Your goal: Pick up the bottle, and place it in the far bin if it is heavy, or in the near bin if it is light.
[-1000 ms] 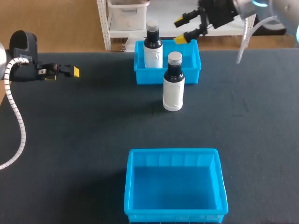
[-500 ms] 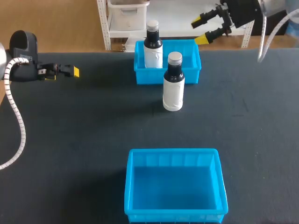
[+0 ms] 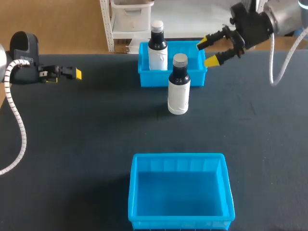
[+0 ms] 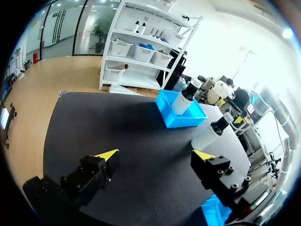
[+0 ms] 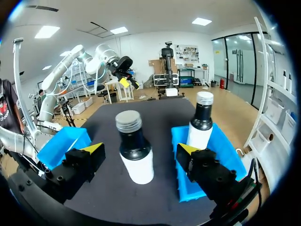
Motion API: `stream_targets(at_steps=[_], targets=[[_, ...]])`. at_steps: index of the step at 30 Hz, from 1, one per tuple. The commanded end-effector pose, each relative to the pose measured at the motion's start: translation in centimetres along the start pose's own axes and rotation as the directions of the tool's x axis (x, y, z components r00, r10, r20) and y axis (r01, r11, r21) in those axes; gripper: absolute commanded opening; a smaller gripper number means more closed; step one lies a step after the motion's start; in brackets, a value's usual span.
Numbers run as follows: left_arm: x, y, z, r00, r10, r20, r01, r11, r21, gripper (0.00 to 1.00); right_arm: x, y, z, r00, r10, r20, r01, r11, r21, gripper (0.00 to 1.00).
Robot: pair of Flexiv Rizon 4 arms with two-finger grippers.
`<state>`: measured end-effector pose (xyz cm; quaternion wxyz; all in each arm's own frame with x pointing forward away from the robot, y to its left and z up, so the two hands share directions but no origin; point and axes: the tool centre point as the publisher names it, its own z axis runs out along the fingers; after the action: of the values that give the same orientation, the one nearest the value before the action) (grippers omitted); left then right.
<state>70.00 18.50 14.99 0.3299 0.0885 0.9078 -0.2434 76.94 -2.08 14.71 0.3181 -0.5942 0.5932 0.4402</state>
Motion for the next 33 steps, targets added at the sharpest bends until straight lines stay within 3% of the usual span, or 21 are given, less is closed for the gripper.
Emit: stream_targets(at_steps=[1, 10, 13, 33], targets=[[0.0, 0.0, 0.0, 1.0, 0.0, 0.0, 0.0, 1.0, 0.0, 1.0, 0.5, 4.1, 0.4, 1.0, -0.005, 0.007, 0.001, 0.9, 0.435, 1.0], [0.0, 0.0, 0.0, 1.0, 0.0, 0.0, 0.0, 1.0, 0.0, 1.0, 0.3, 4.6, 0.9, 1.0, -0.01, -0.001, 0.009, 0.905, 0.425, 1.0], [0.0, 0.0, 0.0, 1.0, 0.0, 0.0, 0.0, 1.0, 0.0, 1.0, 0.0, 4.2, 1.7, 0.999, -0.028, -0.033, 0.039, 0.902, 0.431, 1.0], [0.0, 0.0, 0.0, 1.0, 0.0, 0.0, 0.0, 1.0, 0.0, 1.0, -0.3, 1.4, 4.9, 1.0, 0.001, -0.002, 0.0, 0.907, 0.42, 1.0]])
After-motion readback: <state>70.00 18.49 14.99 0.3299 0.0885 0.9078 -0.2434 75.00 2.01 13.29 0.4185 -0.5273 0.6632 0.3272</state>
